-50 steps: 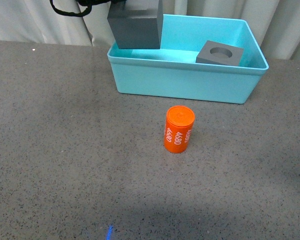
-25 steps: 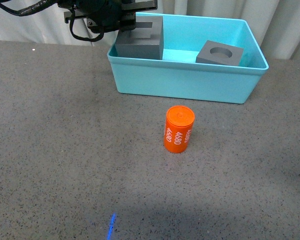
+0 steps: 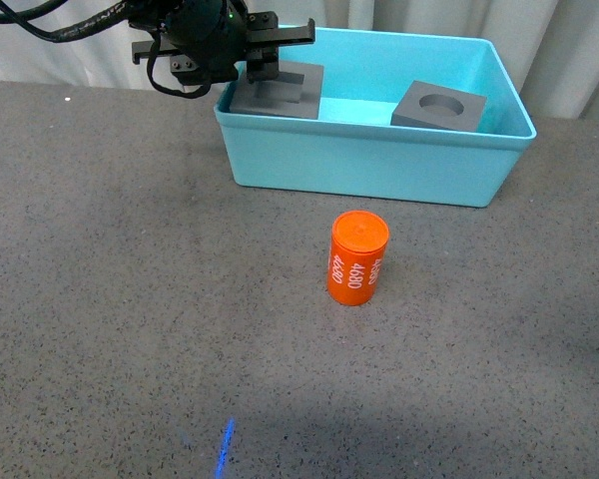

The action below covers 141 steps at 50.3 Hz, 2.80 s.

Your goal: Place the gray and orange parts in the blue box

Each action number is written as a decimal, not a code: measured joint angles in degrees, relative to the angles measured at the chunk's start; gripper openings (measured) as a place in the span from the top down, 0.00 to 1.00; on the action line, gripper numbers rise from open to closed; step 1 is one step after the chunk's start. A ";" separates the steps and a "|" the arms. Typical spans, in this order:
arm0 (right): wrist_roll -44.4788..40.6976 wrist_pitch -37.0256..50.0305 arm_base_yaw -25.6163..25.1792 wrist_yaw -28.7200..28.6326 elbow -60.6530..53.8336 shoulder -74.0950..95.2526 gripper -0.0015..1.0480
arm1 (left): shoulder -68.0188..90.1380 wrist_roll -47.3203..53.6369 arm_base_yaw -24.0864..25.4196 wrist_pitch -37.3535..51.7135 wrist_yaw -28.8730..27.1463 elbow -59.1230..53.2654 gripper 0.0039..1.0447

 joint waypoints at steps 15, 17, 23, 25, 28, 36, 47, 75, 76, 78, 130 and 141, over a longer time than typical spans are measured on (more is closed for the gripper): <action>-0.02 0.00 0.00 0.00 0.00 0.00 0.09 | -3.41 -2.54 -0.11 2.01 0.24 -3.10 0.19; -0.02 0.00 0.00 0.00 0.00 0.00 0.09 | -4.74 -2.93 -0.13 2.99 0.26 -4.44 0.14; 0.00 0.00 0.00 0.00 0.00 0.00 0.09 | -10.78 -3.65 -0.26 8.92 -0.72 -10.54 0.06; 0.00 0.00 0.00 0.00 0.00 0.00 0.09 | -13.07 -3.76 -0.33 11.23 -1.14 -12.79 0.07; 0.00 0.00 0.00 0.00 0.00 0.00 0.09 | -18.88 -3.96 -0.52 16.06 -2.27 -18.38 0.06; 0.00 0.00 0.00 0.00 0.00 0.00 0.09 | -30.77 -4.22 -0.98 23.41 -3.74 -31.26 0.06; 0.00 0.00 0.00 0.00 0.00 0.00 0.09 | -46.47 -6.03 -2.21 27.32 -8.26 -52.28 0.06; 0.00 0.00 0.00 -0.02 0.00 0.07 0.09 | -64.81 6.03 1.42 55.34 -8.87 -87.49 0.35; -0.02 -0.02 -0.02 0.02 0.00 0.07 0.09 | -65.13 6.95 1.90 56.83 -8.46 -88.17 0.38; 0.00 0.00 0.00 0.00 0.00 0.04 0.09 | -66.07 8.07 2.62 57.42 -7.80 -88.98 0.44; 0.00 0.00 0.00 -0.02 0.00 -0.04 0.09 | -114.14 11.63 16.70 17.88 5.68 -95.41 0.97; 0.00 0.00 0.00 0.00 0.00 -0.04 0.09 | -119.60 11.63 16.70 12.46 5.70 -95.41 0.97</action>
